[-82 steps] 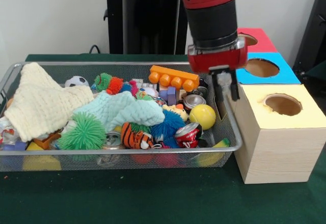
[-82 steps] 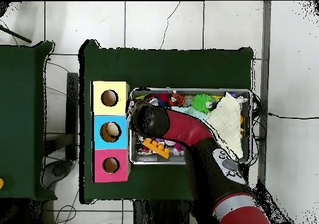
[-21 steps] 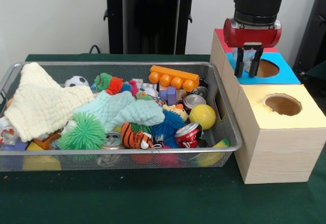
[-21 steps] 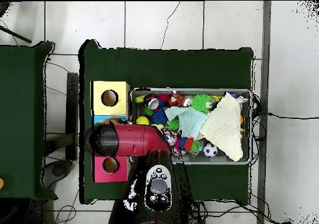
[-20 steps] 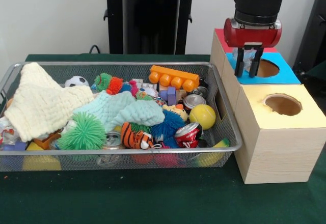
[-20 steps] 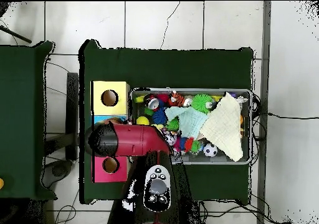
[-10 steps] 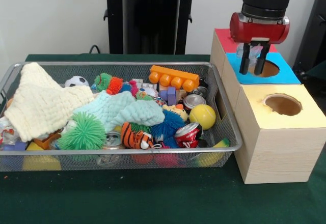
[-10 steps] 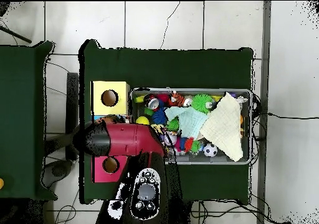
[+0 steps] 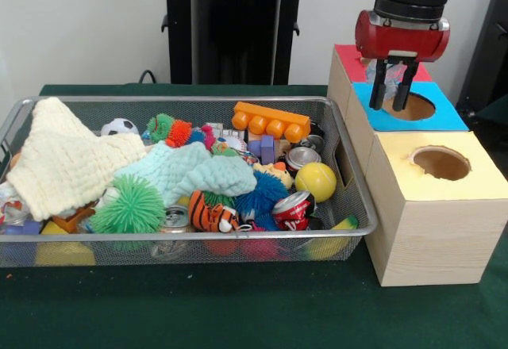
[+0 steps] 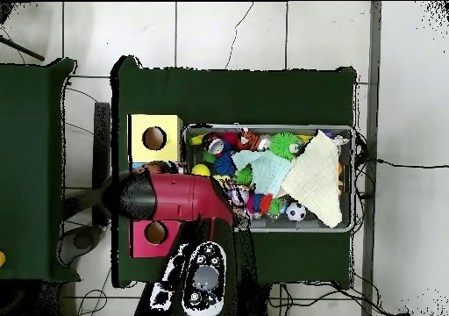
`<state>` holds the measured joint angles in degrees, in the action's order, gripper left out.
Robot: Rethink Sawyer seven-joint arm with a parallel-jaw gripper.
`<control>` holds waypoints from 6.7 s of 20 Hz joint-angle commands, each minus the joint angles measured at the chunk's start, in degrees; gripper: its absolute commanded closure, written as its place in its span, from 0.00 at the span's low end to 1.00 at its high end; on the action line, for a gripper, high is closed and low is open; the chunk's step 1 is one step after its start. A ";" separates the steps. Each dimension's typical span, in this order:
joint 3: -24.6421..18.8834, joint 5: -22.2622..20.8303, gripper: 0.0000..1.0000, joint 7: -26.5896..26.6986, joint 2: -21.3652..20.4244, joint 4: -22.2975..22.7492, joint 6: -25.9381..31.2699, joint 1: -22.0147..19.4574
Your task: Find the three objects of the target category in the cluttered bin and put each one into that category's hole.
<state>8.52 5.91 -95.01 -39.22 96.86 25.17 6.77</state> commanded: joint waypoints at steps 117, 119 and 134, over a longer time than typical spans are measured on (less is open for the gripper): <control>9.53 18.71 1.00 -16.32 12.05 4.55 -10.81 15.95; 10.24 18.73 1.00 -16.65 12.64 4.24 -10.90 16.59; 15.40 21.38 1.00 -19.26 13.66 3.64 -7.56 22.09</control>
<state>25.63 24.65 -95.57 -29.14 97.99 16.97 27.77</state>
